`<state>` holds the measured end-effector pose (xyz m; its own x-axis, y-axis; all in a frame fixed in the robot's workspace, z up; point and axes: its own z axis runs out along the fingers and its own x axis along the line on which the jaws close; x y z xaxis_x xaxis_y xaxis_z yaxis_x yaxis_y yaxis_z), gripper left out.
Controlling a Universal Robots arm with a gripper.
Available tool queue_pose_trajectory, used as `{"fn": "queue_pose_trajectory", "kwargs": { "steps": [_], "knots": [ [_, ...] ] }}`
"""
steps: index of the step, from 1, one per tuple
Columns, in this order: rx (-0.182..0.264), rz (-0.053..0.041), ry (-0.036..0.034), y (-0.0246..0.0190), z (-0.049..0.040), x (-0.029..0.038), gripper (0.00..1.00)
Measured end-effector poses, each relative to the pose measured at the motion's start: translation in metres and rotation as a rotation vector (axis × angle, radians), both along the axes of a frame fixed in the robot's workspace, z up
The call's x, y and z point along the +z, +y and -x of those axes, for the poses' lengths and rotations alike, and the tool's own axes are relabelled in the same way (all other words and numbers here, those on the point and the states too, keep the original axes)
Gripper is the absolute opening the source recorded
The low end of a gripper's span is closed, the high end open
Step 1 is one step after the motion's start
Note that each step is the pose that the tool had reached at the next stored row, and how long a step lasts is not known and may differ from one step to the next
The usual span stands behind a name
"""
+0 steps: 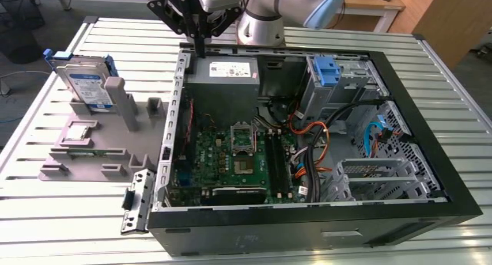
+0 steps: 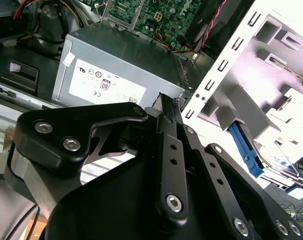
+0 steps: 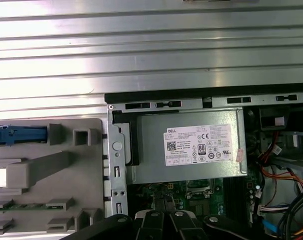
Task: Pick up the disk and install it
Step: 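Reach for the disk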
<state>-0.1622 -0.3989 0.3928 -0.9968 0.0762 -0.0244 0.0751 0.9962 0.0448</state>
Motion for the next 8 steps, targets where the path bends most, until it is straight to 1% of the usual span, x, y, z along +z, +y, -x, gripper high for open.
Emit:
{"fn": "queue_pose_trajectory", "kwargs": {
  "steps": [7, 8],
  "knots": [
    [0.0, 0.0, 0.0, 0.0, 0.0017, 0.0, 0.1],
    [0.0, 0.0, 0.0, 0.0, 0.0032, 0.0, 0.1]
  ]
}}
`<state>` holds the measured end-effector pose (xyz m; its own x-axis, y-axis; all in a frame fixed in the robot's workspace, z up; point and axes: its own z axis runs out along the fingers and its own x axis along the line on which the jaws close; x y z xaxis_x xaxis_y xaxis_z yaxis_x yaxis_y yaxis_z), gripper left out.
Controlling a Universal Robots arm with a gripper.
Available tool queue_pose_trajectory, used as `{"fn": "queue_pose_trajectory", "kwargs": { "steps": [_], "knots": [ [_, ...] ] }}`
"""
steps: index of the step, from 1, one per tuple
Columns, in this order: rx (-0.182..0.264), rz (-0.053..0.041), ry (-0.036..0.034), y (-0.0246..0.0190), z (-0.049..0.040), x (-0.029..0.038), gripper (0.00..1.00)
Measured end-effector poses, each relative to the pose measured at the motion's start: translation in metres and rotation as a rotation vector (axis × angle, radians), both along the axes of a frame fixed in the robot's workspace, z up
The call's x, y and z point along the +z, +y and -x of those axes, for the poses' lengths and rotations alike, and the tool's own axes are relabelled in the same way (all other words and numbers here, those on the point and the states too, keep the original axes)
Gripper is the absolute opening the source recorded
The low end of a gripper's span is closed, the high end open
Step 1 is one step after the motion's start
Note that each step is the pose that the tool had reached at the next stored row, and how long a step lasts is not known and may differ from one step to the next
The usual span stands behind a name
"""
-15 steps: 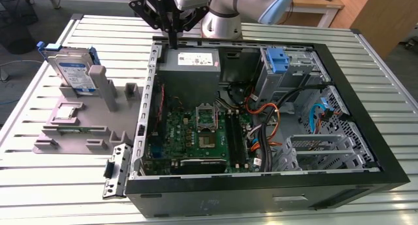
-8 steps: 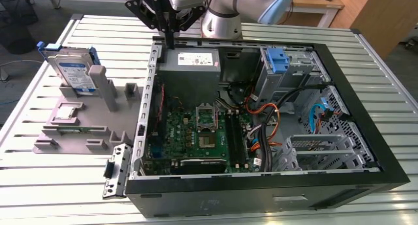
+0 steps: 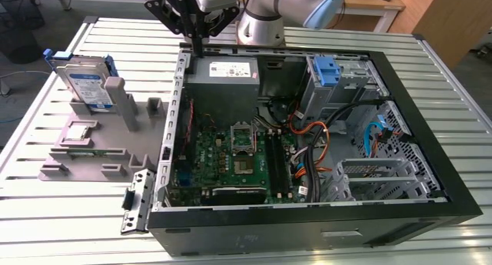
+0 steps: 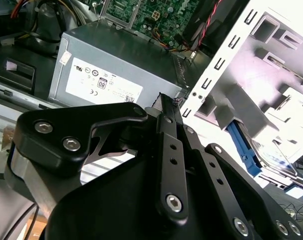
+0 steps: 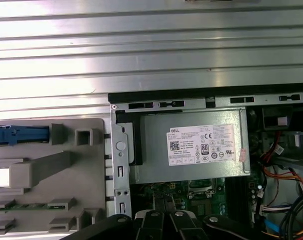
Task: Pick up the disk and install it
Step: 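Reach for the disk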
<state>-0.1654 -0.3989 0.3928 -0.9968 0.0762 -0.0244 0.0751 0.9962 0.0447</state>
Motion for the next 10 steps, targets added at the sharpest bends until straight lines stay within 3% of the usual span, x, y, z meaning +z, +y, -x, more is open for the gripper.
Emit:
{"fn": "queue_pose_trajectory", "kwargs": {
  "steps": [10],
  "knots": [
    [0.0, -0.0007, -0.0001, 0.0, 0.0042, 0.0, 0.1]
  ]
}}
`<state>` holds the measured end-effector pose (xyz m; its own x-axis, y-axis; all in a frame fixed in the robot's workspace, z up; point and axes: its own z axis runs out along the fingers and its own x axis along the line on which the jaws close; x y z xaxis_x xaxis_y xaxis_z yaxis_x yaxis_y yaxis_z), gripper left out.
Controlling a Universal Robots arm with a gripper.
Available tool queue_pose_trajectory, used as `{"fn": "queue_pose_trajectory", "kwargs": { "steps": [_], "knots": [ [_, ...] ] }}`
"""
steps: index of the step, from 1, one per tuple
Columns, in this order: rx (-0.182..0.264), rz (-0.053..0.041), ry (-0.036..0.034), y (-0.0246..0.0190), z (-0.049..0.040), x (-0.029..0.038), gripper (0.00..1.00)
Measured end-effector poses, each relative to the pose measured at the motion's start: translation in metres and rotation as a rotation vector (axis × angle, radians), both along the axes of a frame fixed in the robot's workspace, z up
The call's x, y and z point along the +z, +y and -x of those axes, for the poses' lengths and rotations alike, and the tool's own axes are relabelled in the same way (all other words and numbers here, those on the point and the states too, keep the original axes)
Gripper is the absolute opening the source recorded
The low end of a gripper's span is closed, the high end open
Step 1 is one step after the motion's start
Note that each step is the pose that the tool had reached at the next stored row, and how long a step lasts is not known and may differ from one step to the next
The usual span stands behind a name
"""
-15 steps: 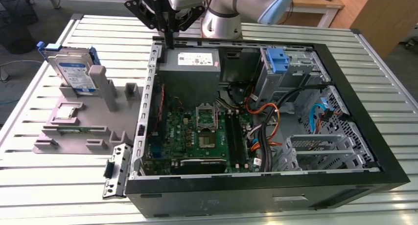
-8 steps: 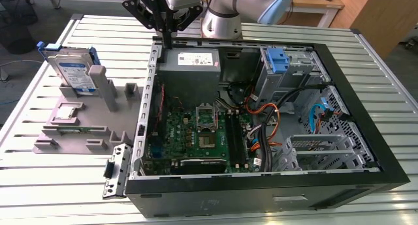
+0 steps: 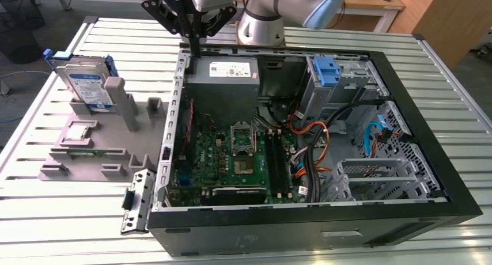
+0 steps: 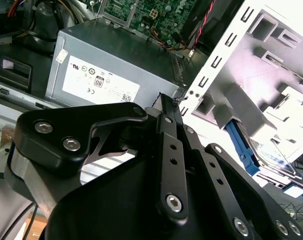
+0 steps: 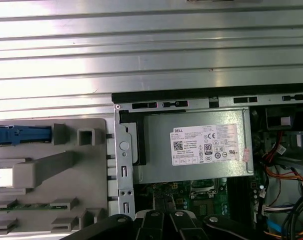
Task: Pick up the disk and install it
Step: 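Reach for the disk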
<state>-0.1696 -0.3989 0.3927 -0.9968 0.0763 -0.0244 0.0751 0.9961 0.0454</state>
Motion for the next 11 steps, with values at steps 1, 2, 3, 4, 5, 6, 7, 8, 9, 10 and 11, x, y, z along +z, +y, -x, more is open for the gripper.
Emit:
{"fn": "queue_pose_trajectory", "kwargs": {
  "steps": [1, 2, 3, 4, 5, 6, 7, 8, 9, 10, 11],
  "knots": [
    [0.0, 0.0, 0.0, 0.0, 0.0005, 0.0, 0.1],
    [0.0, -0.0001, 0.0, 0.0, 0.0011, 0.0, 0.1],
    [0.0, -0.0001, 0.0, 0.0, 0.0017, 0.0, 0.1],
    [0.0, -0.0001, 0.0, 0.0, 0.0021, 0.0, 0.1],
    [0.0, -0.0001, 0.0, 0.0, 0.0026, 0.0, 0.1],
    [0.0, -0.0001, 0.0001, 0.0, 0.0031, 0.0, 0.1],
    [0.0, -0.0001, 0.0, 0.0, 0.0035, 0.0, 0.1],
    [0.0, -0.0002, 0.0, 0.0, 0.004, 0.0, 0.1],
    [0.0, -0.0002, 0.0, 0.0, 0.0043, 0.0, 0.1],
    [0.0, -0.0001, 0.0001, 0.0, 0.0047, 0.0, 0.1],
    [0.0, 0.0, 0.0001, 0.0, 0.005, 0.0, 0.1]
  ]
}}
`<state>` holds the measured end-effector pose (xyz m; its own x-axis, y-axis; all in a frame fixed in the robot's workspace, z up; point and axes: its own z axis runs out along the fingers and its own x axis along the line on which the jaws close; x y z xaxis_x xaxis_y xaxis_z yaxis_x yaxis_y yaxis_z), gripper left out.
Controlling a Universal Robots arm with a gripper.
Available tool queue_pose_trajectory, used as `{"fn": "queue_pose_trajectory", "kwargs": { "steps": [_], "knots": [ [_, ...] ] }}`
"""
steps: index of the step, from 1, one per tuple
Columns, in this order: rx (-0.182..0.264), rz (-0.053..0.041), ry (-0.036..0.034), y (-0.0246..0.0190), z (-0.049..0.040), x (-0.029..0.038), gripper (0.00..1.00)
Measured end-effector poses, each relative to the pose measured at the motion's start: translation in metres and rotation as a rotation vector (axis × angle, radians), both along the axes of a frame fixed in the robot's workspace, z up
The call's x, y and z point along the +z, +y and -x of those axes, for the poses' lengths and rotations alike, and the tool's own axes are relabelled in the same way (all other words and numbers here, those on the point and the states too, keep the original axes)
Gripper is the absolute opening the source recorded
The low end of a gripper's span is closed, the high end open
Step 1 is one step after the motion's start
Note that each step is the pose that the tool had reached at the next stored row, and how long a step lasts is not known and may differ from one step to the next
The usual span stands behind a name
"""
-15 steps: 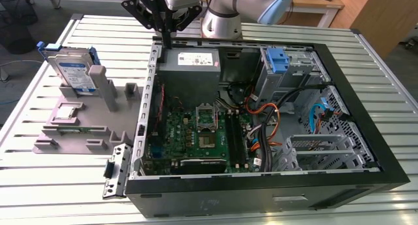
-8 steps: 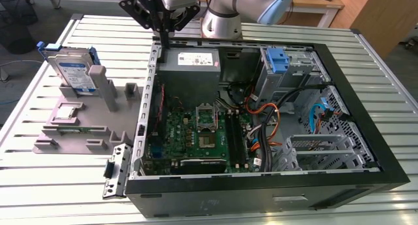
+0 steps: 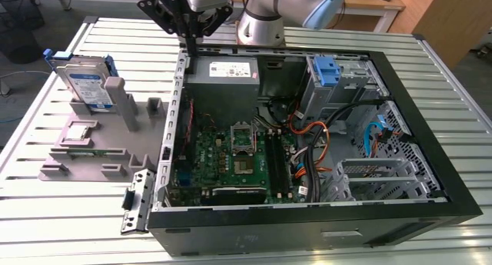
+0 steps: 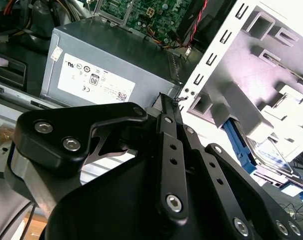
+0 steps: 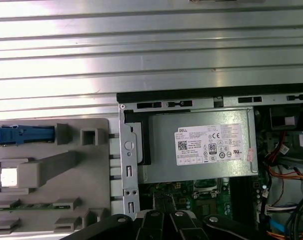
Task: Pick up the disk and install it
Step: 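Reach for the disk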
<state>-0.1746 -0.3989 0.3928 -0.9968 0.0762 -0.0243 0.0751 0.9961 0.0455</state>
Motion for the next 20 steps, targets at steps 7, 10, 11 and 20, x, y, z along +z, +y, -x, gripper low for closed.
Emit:
{"fn": "queue_pose_trajectory", "kwargs": {
  "steps": [7, 10, 11, 20],
  "knots": [
    [0.0, -0.0001, -0.0001, 0.0, 0.0022, -0.0001, 0.1],
    [0.0, 0.0, 0.0, 0.0, 0.0035, 0.0, 0.1],
    [0.0, -0.0001, -0.0001, 0.0, 0.0039, 0.0, 0.1],
    [0.0, -0.0001, 0.0, 0.0, 0.0073, 0.0, 0.1]
  ]
}}
